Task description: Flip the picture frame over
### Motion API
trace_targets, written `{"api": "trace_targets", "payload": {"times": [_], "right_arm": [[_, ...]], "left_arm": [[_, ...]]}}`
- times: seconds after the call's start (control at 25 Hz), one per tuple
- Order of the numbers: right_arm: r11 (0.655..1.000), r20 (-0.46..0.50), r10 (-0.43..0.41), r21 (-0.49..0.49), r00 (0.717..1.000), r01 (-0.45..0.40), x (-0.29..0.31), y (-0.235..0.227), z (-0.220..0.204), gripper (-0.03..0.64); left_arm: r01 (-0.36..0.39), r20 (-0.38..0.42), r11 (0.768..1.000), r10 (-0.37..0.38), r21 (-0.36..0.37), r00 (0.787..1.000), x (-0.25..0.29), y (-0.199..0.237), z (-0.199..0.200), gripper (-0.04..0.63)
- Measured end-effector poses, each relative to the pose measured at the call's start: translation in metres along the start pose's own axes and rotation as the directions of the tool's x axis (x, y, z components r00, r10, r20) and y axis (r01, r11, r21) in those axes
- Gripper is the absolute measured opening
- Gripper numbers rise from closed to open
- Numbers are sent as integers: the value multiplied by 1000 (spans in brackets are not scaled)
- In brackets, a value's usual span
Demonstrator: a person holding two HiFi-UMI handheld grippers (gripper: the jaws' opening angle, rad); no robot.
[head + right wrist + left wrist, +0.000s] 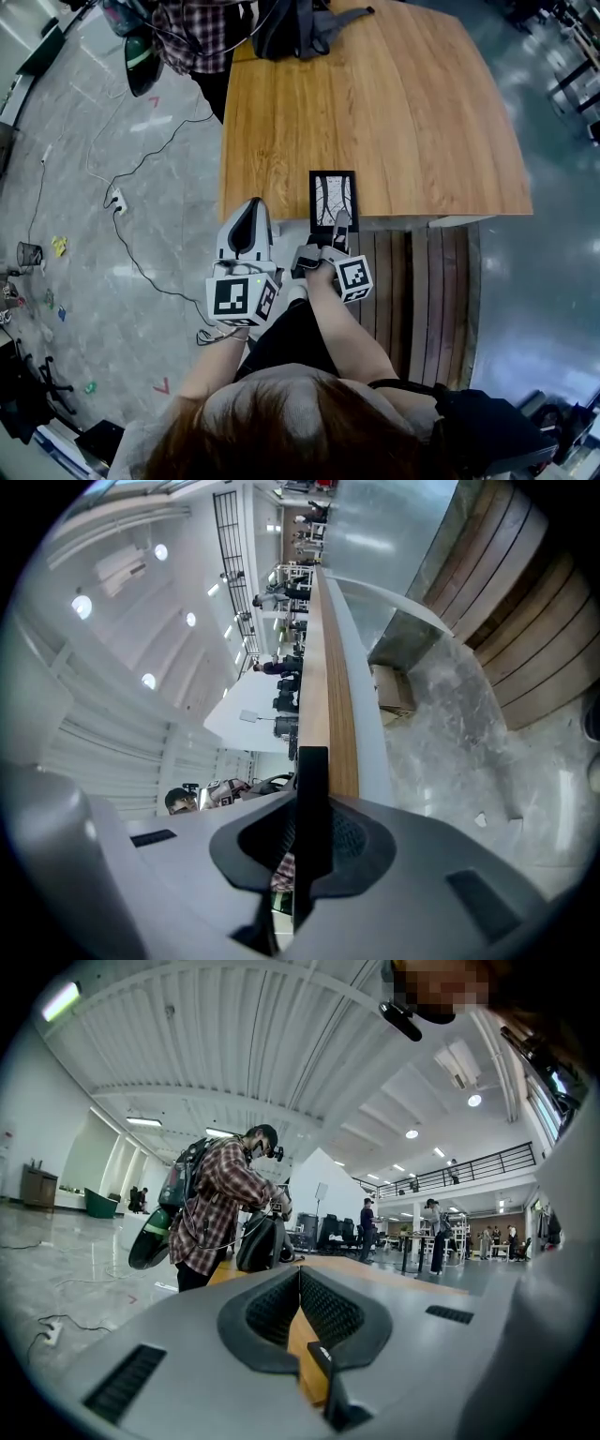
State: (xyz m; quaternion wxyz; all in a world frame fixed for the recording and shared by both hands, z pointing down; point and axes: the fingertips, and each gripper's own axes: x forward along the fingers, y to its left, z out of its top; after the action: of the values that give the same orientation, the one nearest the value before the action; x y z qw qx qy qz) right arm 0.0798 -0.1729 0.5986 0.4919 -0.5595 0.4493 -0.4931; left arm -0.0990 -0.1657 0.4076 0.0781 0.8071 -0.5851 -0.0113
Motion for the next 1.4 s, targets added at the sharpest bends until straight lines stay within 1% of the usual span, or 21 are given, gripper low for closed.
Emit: {"api": "trace_targets", "payload": {"times": [0.12, 0.28, 0.56, 0.72, 0.8, 0.96, 1.16, 1.2, 1.32, 1.4], "right_arm": [[1000, -10, -12, -17, 1000, 11, -2, -1, -1, 37], [998, -24, -67, -16, 997, 66, -7, -12, -2, 40], [998, -70, -51, -44, 996, 48, -5, -13, -5, 57], [993, -119, -60, -107, 991, 47, -5, -9, -6, 60], [990, -140, -54, -138, 989, 35, -3, -4, -6, 114], [983, -185, -59, -180, 981, 25, -5, -1, -10, 172], [978, -228, -64, -209, 971, 16, -5, -2, -11, 186], [978, -239, -71, -207, 968, 21, -5, -2, -14, 201], [977, -267, -116, -204, 957, 62, -14, -11, -20, 213], [970, -293, -144, -231, 945, 76, -20, -18, -21, 213]], "left_arm": [[7, -5, 1000, -7, 2, 1000, -1, -2, -2, 8], [15, -4, 1000, -15, 3, 1000, -1, -5, -2, 8], [10, -8, 1000, -10, -12, 1000, -3, -1, -4, 8], [19, -9, 1000, -20, -10, 1000, -2, -4, -5, 8], [31, -7, 1000, -31, -3, 1000, 1, -6, -5, 8], [38, -6, 999, -38, 1, 999, 2, -8, -6, 8], [53, -7, 999, -52, 12, 999, 5, -15, -5, 8], [56, -7, 998, -56, 13, 998, 6, -16, -4, 8], [59, -2, 998, -59, 18, 998, 6, -17, -1, 8], [56, 1, 998, -56, 15, 998, 7, -17, -1, 8]]}}
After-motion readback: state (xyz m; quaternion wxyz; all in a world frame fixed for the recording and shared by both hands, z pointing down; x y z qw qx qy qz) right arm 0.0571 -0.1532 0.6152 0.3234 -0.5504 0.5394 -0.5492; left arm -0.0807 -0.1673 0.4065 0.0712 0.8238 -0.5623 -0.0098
